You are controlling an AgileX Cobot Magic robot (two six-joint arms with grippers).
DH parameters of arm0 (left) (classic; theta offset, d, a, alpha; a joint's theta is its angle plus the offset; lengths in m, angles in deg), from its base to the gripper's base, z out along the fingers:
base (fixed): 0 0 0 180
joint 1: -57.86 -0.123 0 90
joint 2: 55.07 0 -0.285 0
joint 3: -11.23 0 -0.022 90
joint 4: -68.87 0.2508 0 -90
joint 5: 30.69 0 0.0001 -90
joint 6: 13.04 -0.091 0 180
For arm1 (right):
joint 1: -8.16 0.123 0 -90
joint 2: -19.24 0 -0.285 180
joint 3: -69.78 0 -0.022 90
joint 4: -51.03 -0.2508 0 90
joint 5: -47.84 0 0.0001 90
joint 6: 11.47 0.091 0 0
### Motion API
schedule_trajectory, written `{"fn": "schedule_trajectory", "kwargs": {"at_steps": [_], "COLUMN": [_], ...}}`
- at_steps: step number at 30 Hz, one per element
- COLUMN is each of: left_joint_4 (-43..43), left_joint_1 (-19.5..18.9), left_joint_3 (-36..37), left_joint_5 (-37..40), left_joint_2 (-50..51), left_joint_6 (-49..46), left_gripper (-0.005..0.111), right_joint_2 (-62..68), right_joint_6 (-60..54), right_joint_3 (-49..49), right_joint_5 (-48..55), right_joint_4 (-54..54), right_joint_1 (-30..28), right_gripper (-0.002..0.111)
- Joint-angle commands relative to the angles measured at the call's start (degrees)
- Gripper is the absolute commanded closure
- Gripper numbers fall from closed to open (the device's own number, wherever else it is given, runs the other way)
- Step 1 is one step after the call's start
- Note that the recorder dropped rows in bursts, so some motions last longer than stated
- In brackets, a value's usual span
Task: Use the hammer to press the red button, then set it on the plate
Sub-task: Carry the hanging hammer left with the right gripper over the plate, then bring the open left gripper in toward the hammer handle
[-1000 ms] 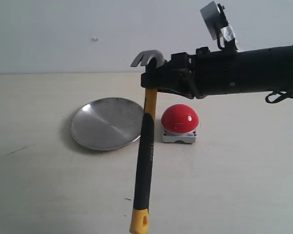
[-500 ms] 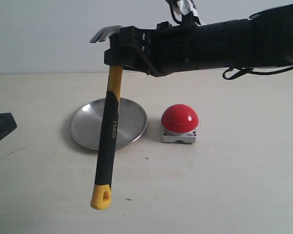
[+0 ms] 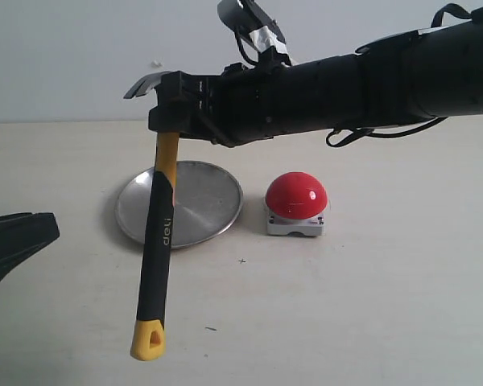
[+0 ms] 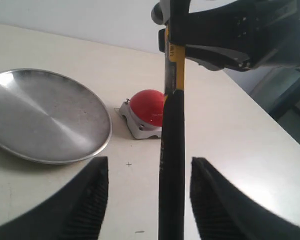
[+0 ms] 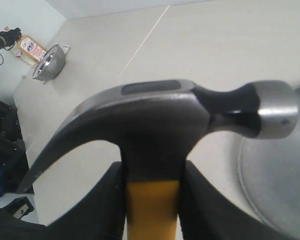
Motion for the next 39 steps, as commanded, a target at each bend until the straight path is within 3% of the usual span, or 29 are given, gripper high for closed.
{"fn": "schedule_trajectory", "kwargs": {"at_steps": [1,16,22,26,39], "left_joint_4": [0.3,0.3,-0.1,0.0,9.0], "left_joint_1": [0.3,0.3,0.3,0.3,0.3], "left_joint_3": [-0.4,-0.4,-0.4,-0.4,-7.0], "left_joint_5": [-1.4,-4.2,-5.7,-6.0,-8.8], "left_joint_2": [0.3,0.3,0.3,0.6,12.7], "left_joint_6": [-0.2,-0.1,-0.1,-0.2,7.1], "left_gripper": [0.056,0.056,0.045,0.045,0.045], "right_joint_2": [-0.7,-0.7,-0.7,-0.7,-0.7], "right_joint_6": [0.3,0.3,0.2,0.2,0.2], "right_joint_3": [1.0,1.0,1.0,1.0,1.0], "right_joint_5": [1.7,1.8,1.8,1.8,1.8], "right_joint_4": [-2.4,-2.4,-2.4,-2.4,-2.4], "right_joint_1": [0.1,0.1,0.1,0.1,0.1], "right_gripper": [0.108,0.108,0.108,0.108,0.108]}}
